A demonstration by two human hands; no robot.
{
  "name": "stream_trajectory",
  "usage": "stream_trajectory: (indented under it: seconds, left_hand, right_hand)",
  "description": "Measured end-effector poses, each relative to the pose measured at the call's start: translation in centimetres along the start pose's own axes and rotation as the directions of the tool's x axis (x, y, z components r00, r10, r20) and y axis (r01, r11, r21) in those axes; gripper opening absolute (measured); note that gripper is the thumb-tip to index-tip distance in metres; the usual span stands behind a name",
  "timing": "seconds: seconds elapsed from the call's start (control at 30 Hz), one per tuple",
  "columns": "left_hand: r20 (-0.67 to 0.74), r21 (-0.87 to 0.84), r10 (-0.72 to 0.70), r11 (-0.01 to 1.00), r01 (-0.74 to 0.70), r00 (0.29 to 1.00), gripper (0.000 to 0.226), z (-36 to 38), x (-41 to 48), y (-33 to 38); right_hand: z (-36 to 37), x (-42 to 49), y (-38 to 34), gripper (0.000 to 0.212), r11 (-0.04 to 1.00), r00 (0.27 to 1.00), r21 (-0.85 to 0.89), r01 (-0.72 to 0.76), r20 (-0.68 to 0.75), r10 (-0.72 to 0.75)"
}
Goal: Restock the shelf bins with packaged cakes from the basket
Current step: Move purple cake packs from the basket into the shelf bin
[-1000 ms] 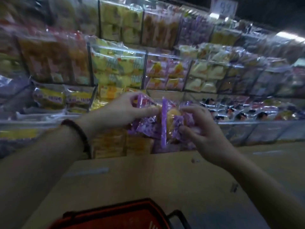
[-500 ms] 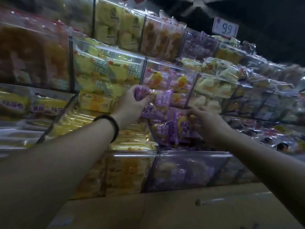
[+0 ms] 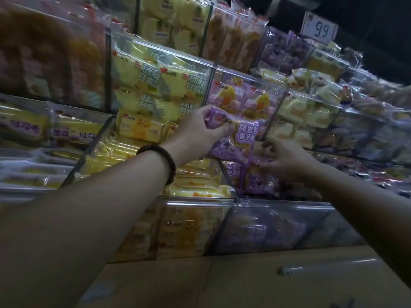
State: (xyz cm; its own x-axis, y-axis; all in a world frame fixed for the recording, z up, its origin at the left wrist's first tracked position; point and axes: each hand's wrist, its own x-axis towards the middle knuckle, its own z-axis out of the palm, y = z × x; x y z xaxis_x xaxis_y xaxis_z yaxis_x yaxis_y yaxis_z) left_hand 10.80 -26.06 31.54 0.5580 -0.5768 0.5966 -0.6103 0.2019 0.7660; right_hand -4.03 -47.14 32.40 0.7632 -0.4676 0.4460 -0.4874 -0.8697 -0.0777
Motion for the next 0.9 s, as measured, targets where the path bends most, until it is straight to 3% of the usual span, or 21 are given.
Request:
stream_trajectory:
  seconds: [0.1,0.17,0.27,0.43,0.53,0.67,0.9]
  left_hand:
    - [0.034,-0.012,0.002,1.000,-0.002,0.999,0.029,-0.2,-0.6,0.5]
    - [0.053,-0.030,0.030,0.999,-0.029,0.998,0.029,-0.3,-0.9,0.7]
    - [0.087,-0.072,0.074,0.995,-0.067,0.993,0.033,-0.4,-1.2,0.9]
    - [0.054,-0.095,-0.002,0.995,0.007,0.999,0.063,-0.6,-1.3,1.1]
    - [-0.017,-0.107,-0.025,0.994,0.023,1.000,0.040,-0.8,-0.9,0.9]
    - [-0.035,0.001,-0.023,1.000,0.023,0.999,0.027,-0.5,-0.8,0.9]
    - [-0.041,0.027,-0.015,1.000,0.016,0.999,0.023,-0.3,-0.4,0.4]
  right_hand:
    - [-2.9,-0.9,-1.9,0.067,0.964,0.940,0.194,0.180,-0.321,-0.111]
    - [-4.4,-1.8,-3.6,0.080,0.935,0.907,0.117,0.336,-0.308,-0.288]
    - [-4.7,-1.7,-5.1,0.073,0.880,0.858,-0.159,0.446,-0.203,-0.472]
    - [-6.1,-2.0,-4.0,0.052,0.915,0.894,-0.135,0.381,-0.200,-0.401]
    - [-5.8,-2.8,-2.2,0.051,0.924,0.928,-0.198,0.328,-0.116,-0.354]
    - [-2.3,-3.0,-3.2,0.049,0.885,0.931,-0.314,0.344,-0.009,-0.365]
    - [3.5,-0.9,-6.3,0.050,0.915,0.948,-0.245,0.319,0.090,-0.306]
